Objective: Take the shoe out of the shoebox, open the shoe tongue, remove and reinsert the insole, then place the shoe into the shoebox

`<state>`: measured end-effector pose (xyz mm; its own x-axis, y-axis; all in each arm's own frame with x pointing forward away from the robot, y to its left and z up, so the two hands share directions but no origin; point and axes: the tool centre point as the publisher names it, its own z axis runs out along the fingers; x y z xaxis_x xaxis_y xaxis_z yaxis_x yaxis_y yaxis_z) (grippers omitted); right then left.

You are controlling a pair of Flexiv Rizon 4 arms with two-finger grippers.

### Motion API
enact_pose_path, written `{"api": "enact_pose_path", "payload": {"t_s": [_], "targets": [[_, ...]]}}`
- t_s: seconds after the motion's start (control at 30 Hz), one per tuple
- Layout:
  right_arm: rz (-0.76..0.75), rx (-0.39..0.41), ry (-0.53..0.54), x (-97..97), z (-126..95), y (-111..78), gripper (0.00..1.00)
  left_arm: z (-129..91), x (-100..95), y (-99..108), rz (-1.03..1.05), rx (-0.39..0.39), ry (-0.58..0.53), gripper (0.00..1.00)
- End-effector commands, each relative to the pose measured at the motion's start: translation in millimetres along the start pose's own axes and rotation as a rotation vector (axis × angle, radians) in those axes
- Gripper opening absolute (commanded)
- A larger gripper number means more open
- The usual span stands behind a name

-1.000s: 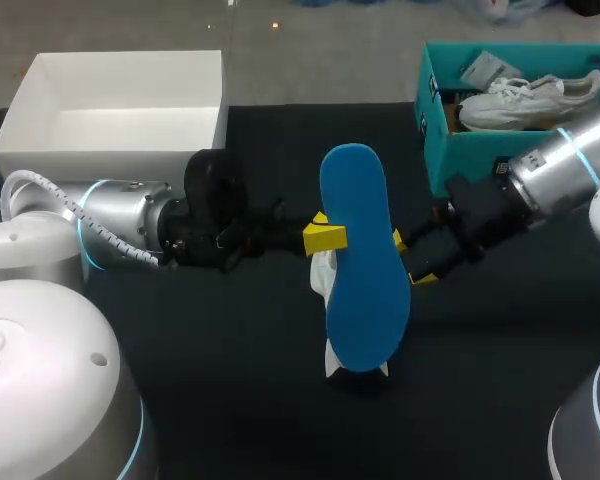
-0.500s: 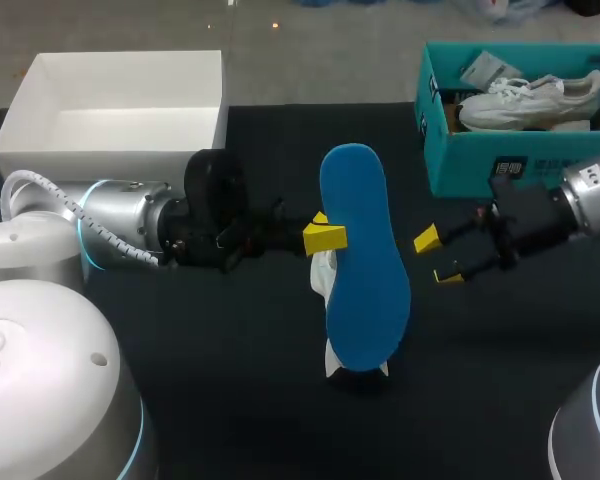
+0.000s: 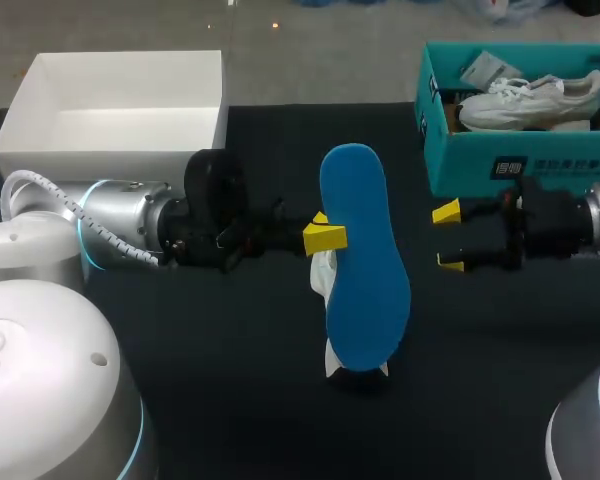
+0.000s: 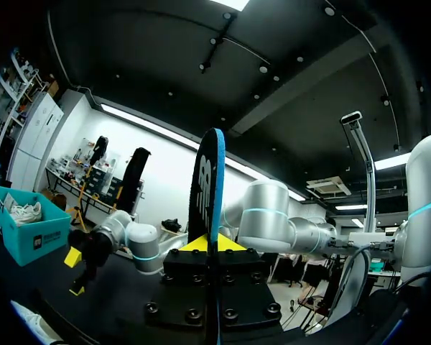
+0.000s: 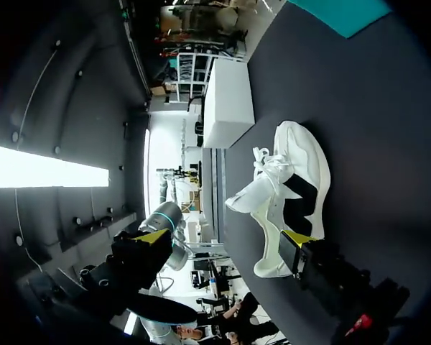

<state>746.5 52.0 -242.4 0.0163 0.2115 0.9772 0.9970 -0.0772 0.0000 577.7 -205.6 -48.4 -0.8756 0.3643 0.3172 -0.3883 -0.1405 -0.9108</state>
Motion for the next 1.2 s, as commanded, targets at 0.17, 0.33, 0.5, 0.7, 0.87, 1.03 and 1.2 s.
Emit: {"api": "enact_pose_path", "payload": {"t_s": [0.17, 0.33, 0.5, 0.7, 0.87, 1.03, 1.2], "targets": [[-0.082, -0.239, 0.138, 25.1, -1, -4.9, 1.00, 1, 0.0, 1, 0.000, 0.001, 0.000, 0.00], [-0.125, -0.222, 0.079, 37.9, -9, -6.0, 1.00, 1, 0.0, 1, 0.000, 0.001, 0.000, 0.00], [-0.082, -0.182, 0.093, 40.3, -14, -8.7, 1.00, 1, 0.0, 1, 0.000, 0.001, 0.000, 0.00], [-0.044, -0.172, 0.109, 38.6, -15, -10.5, 1.00, 1, 0.0, 1, 0.000, 0.001, 0.000, 0.00], [-0.044, -0.172, 0.109, 38.6, -15, -10.5, 1.00, 1, 0.0, 1, 0.000, 0.001, 0.000, 0.00], [-0.044, -0.172, 0.109, 38.6, -15, -10.5, 1.00, 1, 0.0, 1, 0.000, 0.001, 0.000, 0.00], [-0.044, -0.172, 0.109, 38.6, -15, -10.5, 1.00, 1, 0.0, 1, 0.000, 0.001, 0.000, 0.00]]}}
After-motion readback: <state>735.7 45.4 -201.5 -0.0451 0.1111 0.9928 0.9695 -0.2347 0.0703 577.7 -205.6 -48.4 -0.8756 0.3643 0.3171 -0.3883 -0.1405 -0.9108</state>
